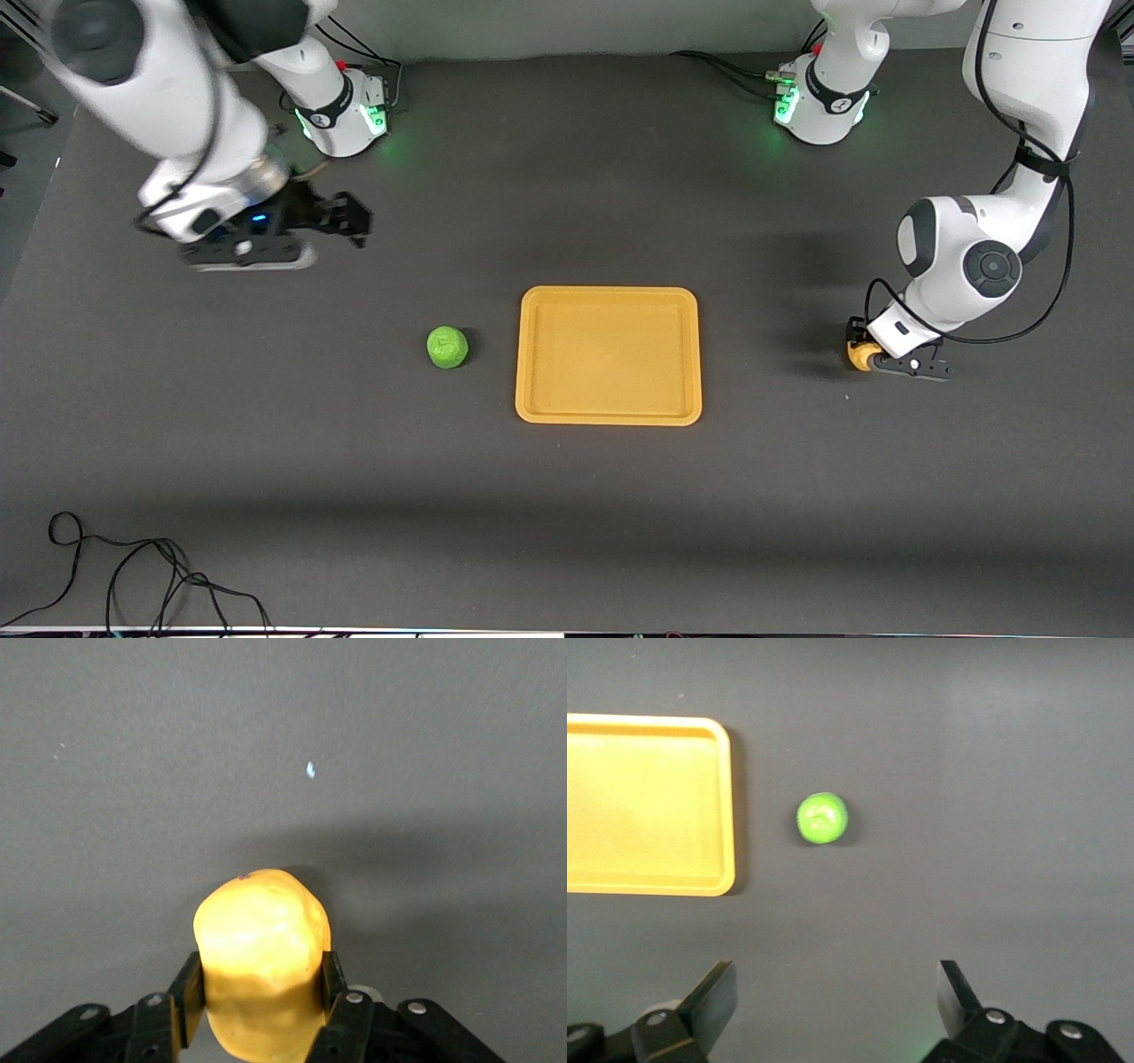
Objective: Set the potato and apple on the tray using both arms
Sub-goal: 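Carry the potato onto the tray while the right gripper reaches the apple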
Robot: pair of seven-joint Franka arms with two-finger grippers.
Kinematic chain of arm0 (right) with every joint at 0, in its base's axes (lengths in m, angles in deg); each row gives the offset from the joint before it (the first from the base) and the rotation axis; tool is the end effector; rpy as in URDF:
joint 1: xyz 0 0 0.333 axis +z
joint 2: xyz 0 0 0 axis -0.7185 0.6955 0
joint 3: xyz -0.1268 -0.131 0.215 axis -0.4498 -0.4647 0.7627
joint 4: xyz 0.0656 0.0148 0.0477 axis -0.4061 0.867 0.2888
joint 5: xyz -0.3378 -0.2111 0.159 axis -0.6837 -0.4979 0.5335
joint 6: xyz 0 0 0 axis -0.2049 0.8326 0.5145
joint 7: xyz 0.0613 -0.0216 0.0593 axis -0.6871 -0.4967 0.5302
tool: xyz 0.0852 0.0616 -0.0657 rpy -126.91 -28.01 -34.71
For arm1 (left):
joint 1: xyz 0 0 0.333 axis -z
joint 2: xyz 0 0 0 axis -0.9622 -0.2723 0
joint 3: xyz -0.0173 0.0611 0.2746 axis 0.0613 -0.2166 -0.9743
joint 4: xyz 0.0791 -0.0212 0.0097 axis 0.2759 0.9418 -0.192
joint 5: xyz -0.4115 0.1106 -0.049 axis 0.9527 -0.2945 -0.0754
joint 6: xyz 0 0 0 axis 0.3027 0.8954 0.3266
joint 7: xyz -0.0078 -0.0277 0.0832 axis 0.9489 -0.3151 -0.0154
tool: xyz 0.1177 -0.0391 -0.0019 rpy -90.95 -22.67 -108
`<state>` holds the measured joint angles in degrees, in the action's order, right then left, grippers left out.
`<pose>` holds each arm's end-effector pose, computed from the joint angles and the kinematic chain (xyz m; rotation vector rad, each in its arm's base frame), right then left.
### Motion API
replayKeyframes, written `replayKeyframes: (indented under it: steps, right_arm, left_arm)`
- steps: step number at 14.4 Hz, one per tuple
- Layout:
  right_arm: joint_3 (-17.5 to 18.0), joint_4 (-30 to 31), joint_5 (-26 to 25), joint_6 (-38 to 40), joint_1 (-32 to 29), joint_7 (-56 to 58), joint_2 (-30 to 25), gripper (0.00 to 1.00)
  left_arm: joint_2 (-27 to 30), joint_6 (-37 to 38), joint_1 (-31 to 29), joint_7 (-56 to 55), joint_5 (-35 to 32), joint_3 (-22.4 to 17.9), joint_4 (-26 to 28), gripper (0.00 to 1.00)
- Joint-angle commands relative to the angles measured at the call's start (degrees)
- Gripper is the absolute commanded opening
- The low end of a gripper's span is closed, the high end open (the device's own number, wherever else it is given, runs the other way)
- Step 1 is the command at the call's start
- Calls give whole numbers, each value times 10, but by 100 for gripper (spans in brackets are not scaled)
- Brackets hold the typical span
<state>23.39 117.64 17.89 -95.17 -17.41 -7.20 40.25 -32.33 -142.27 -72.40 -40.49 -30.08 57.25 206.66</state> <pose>0.5342 0.2545 0.5046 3.1222 -0.0234 -0.0830 0.5531 -0.0041 0.1362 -3.1284 0.2251 0.0374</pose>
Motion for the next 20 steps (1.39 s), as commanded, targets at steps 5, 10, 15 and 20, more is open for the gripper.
replayKeyframes:
  steps: [5,10,15,20]
  right_arm:
    - [-11,180,4,-160,10,-11,-61,100]
    - [-10,277,4,-326,19,-11,-21,100]
    - [-10,278,4,-447,32,-18,93,100]
    - [-11,269,-3,-539,32,-18,185,100]
  left_arm:
    - [0,267,44,-303,13,155,-222,6]
    - [-92,148,145,-394,12,169,-228,4]
    - [-133,133,154,-397,4,168,-229,10]
    - [-134,98,153,-396,-2,168,-229,100]
